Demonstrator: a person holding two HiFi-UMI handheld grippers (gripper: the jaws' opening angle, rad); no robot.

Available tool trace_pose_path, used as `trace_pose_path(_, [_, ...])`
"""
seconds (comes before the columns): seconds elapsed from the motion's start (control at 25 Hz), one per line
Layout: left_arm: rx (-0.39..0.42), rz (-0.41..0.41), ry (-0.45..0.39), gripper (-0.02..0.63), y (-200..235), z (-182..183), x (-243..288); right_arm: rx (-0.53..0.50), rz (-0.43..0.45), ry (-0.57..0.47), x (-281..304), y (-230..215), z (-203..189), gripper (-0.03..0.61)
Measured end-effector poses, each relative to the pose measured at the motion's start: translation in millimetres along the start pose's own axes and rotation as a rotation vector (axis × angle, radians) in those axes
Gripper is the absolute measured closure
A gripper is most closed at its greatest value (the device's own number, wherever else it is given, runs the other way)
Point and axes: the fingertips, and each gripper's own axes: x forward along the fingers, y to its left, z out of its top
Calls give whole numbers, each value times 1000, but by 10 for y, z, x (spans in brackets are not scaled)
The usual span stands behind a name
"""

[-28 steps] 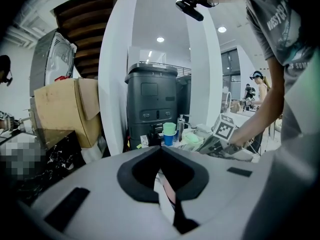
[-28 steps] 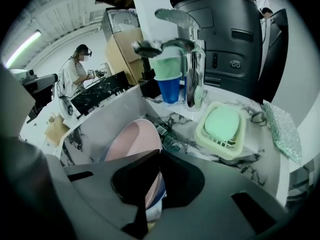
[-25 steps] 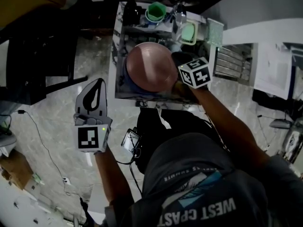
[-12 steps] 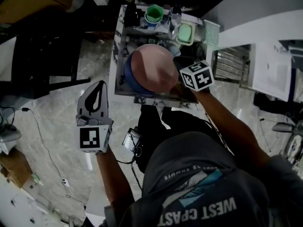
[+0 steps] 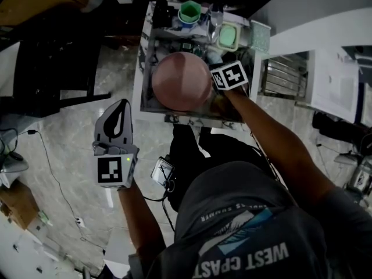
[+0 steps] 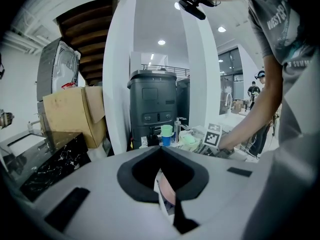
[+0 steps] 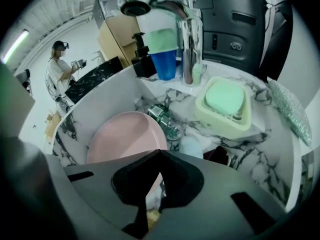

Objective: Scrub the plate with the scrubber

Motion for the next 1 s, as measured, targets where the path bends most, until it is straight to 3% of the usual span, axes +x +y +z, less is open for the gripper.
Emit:
trace_pose_path(0.28, [-24, -4, 21, 612, 110, -130, 11, 68, -9, 53, 283, -95, -193, 546])
trace_pose_path(0.4, [-24, -10, 28, 612, 180, -189, 34, 83, -12, 53, 374, -106, -224, 446])
trace_pose_path(0.44, [-26, -12, 32, 612, 202, -212, 46, 85, -16, 55, 401, -112, -234, 442])
trace_pose_path(0.84, [-53, -33, 61, 612, 365, -339, 206, 72, -48, 97, 626, -154, -340, 443])
trace_pose_path(1.0, [-52, -43, 59, 612, 387, -349, 254, 28, -52, 97, 646, -90, -330, 492])
